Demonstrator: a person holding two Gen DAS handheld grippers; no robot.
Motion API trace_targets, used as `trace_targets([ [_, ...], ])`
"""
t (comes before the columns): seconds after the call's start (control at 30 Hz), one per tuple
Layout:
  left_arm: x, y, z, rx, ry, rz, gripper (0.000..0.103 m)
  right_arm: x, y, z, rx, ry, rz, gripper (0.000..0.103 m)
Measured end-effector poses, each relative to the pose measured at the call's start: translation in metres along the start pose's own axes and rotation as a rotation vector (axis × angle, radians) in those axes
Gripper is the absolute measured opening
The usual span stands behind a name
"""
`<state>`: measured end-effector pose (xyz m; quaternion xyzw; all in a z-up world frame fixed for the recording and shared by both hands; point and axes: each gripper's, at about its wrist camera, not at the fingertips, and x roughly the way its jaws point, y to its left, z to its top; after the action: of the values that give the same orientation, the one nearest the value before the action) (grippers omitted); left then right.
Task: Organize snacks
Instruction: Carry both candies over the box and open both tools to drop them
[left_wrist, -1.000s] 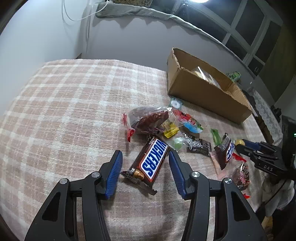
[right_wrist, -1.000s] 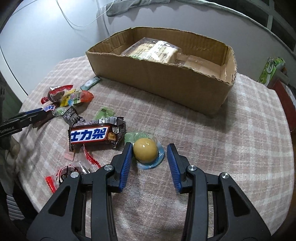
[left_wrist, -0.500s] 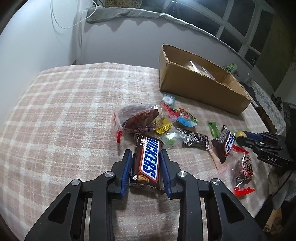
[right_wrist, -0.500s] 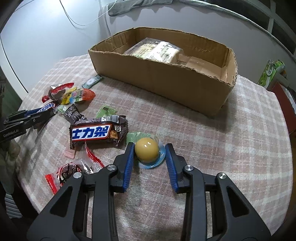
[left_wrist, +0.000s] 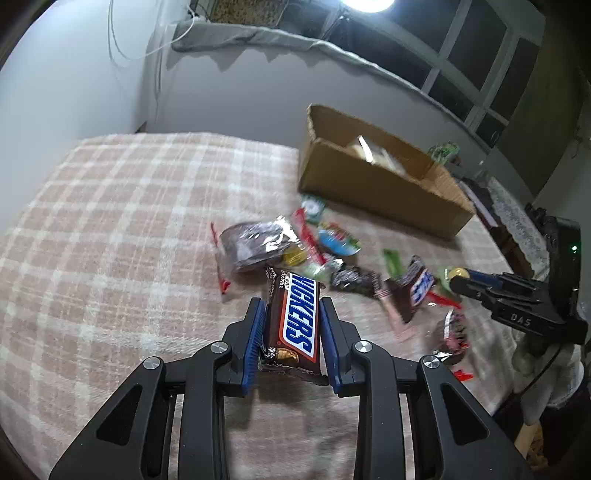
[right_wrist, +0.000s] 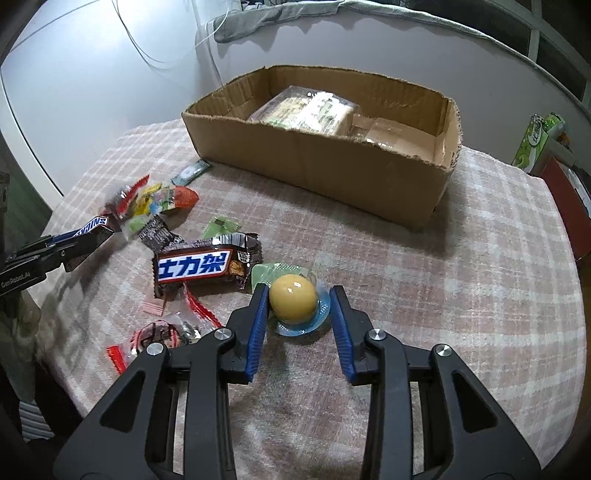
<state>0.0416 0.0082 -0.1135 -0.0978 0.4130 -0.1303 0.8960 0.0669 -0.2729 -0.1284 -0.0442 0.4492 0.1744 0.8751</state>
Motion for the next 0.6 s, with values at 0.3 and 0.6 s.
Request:
trace_targets([
  [0.3, -0.013, -0.012, 0.021, 0.000, -0.060, -0.052, 0.028, -0.027, 0.000, 0.012, 0.000, -0.066, 0.004, 0.035],
  [0.6, -0.011, -0.026, 0.059, 0.038, -0.120, -0.064, 0.028, -0.051, -0.009, 0.048, -0.006, -0.151, -0.029, 0.035],
])
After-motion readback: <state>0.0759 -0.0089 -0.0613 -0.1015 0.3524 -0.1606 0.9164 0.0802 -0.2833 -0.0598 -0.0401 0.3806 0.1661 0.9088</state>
